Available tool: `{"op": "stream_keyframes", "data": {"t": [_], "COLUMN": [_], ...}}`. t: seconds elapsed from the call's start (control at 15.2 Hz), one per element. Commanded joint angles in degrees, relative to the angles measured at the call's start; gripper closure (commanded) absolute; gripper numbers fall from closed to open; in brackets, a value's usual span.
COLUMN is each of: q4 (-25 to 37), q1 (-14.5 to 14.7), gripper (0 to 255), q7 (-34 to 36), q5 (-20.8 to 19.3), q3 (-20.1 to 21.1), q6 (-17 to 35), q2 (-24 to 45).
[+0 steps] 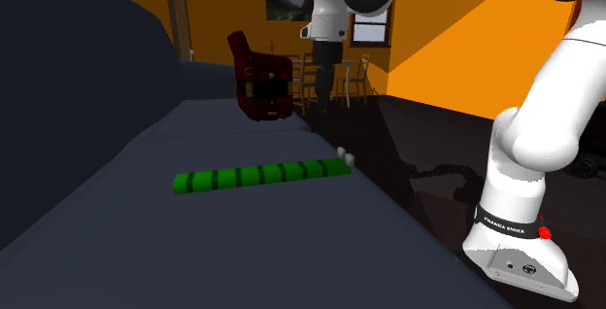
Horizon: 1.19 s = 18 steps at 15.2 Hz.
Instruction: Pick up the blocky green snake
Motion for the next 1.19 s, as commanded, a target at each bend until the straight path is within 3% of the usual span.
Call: {"op": "stream_keyframes", "data": {"t": [0.0, 0.79, 1.12], "q4": [1.0, 12.8, 10.9], "q1": [1.2, 7.1, 7.3], "gripper": [0, 0, 0], "q7": [-0.3, -3.4, -3.2], "q5": [0.3, -1.2, -1.6], "q3": [1.4, 8.1, 8.1], "q6": [1.9, 6.8, 9.7], "q2": [3.4, 23.1, 24.2]}}
